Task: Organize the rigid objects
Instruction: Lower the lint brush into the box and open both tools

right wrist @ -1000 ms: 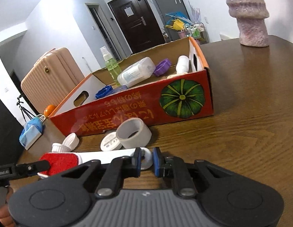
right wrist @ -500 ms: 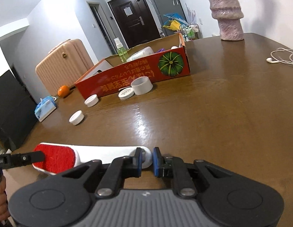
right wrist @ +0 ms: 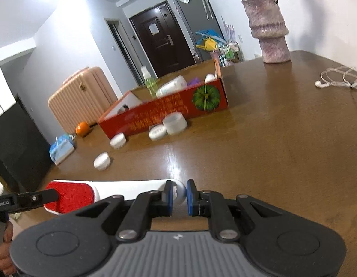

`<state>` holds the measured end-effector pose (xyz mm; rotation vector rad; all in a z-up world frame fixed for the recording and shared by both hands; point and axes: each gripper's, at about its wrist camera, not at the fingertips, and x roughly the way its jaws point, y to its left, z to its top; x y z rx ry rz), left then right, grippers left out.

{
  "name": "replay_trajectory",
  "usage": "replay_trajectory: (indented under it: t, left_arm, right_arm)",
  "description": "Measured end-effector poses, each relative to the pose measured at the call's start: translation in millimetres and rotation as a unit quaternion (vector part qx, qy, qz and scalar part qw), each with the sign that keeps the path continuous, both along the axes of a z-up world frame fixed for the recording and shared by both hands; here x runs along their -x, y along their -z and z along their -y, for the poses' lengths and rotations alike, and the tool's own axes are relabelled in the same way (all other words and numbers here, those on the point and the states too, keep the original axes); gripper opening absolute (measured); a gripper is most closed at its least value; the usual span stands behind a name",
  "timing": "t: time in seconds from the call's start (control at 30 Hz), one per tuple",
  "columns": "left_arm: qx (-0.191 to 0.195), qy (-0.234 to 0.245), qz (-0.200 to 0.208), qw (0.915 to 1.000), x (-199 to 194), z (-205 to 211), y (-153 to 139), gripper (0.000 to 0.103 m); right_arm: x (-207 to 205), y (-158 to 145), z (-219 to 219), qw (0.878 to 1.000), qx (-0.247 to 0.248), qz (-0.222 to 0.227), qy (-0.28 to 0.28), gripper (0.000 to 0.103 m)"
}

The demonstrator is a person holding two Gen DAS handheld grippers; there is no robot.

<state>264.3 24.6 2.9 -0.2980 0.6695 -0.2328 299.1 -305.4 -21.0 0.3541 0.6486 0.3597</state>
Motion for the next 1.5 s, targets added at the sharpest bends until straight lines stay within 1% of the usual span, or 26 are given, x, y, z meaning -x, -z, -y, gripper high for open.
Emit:
replay_trajectory:
  t: [0.13, 0.2, 0.27, 0.4, 0.5, 0.63, 0.67, 0.77, 0.87, 0.93, 1.0, 1.07, 1.2, 1.3, 1.4, 1.5]
  left_arm:
    - [0.003, 0.013, 0.029, 0.9995, -41, -5, -20, 0.058]
    - [0.003, 0.022, 0.046, 0.9987, -74, -8, -30, 0.058]
    - [0.015, 0.02, 0.039, 0.9989, -109, -12, -37, 0.058]
    - [0.021, 0.018, 0.043, 0.9987, -168, -17, -46, 0.058]
    - [0.032, 0.009, 0.031, 0.999, -209, -24, -42, 0.058]
    - [0.033, 0.01, 0.02, 0.9992, -249, -35, -27, 0.057]
    - [0.032, 0.01, 0.017, 0.9993, -254, -37, -24, 0.057]
    - [0.027, 0.01, 0.009, 0.9995, -270, -38, -15, 0.058]
    - [0.001, 0.011, 0.001, 0.9999, -276, -35, -8, 0.057]
    - [-0.023, 0.019, 0.008, 0.9995, -275, -31, -2, 0.057]
    - [-0.041, 0.029, 0.02, 0.9986, -271, -28, 0, 0.057]
    - [-0.04, 0.035, 0.018, 0.9984, -270, -28, -3, 0.057]
    - [-0.048, 0.029, 0.038, 0.9977, -257, -29, -18, 0.058]
    - [-0.061, 0.02, 0.05, 0.9967, -242, -31, -34, 0.06]
    - [-0.085, 0.01, 0.071, 0.9938, -216, -31, -49, 0.063]
    - [-0.111, 0.0, 0.093, 0.9894, -176, -27, -61, 0.07]
  right_arm:
    - [-36, -24, -2, 1.0, 0.003, 0.031, 0.005, 0.012]
    - [-64, -35, -3, 0.999, -0.002, 0.04, 0.009, 0.012]
    - [-95, -41, -1, 0.999, -0.02, 0.039, 0.012, 0.012]
    - [-155, -49, -2, 0.998, -0.05, 0.032, 0.02, 0.012]
    - [-198, -47, -5, 0.998, -0.061, 0.017, 0.017, 0.012]
    - [-243, -34, -9, 0.997, -0.076, -0.014, 0.001, 0.012]
    - [-251, -32, -12, 0.997, -0.072, -0.019, -0.002, 0.012]
    - [-264, -25, -24, 0.999, -0.041, -0.026, -0.003, 0.012]
    - [-270, -17, -28, 0.999, -0.023, -0.038, -0.003, 0.012]
    - [-269, -13, -30, 0.999, -0.011, -0.042, -0.001, 0.009]
    - [-266, -13, -27, 0.999, -0.009, -0.039, 0.001, 0.012]
    - [-263, -16, -25, 0.999, -0.006, -0.038, 0.006, 0.013]
    - [-255, -29, -21, 1.0, -0.001, -0.028, 0.008, 0.014]
    - [-238, -46, -20, 1.0, 0.013, -0.008, 0.008, 0.014]
    - [-209, -66, -24, 0.999, 0.036, 0.028, 0.004, 0.014]
    - [-167, -83, -28, 0.996, 0.061, 0.071, -0.004, 0.021]
